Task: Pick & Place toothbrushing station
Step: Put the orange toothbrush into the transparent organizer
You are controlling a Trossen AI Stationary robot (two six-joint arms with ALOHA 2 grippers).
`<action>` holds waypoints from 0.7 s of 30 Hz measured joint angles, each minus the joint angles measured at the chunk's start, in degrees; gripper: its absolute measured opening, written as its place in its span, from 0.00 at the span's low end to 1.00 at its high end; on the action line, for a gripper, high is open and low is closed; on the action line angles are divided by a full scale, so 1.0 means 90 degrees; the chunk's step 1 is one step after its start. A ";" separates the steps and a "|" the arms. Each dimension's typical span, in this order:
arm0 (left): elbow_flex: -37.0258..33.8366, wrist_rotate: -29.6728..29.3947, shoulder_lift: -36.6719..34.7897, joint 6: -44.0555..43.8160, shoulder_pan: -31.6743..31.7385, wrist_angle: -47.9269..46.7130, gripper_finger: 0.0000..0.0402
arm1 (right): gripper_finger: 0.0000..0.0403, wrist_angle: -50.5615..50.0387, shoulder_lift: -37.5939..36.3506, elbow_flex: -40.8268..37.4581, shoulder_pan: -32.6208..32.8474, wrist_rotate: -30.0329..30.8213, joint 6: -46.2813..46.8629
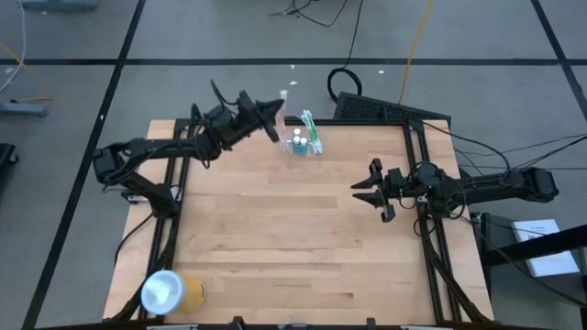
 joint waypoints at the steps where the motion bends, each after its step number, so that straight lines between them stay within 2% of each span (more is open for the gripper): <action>1: -0.0083 0.0031 0.0002 -0.0068 0.0148 0.0045 0.01 | 0.26 -0.0002 0.0000 0.0000 0.0000 0.0000 -0.0004; 6: -0.0279 0.0553 0.0012 -0.0301 0.0728 0.0030 0.01 | 0.26 -0.0002 0.0002 0.0000 0.0000 0.0002 -0.0062; 11: -0.0389 0.0932 0.0133 -0.0410 0.0914 0.0233 0.01 | 0.26 0.0000 0.0002 0.0000 0.0000 0.0024 -0.0221; 21: -0.0401 0.1115 0.1637 -0.0662 0.0949 0.1963 0.00 | 0.26 0.0002 0.0002 0.0000 -0.0002 0.0517 -0.0337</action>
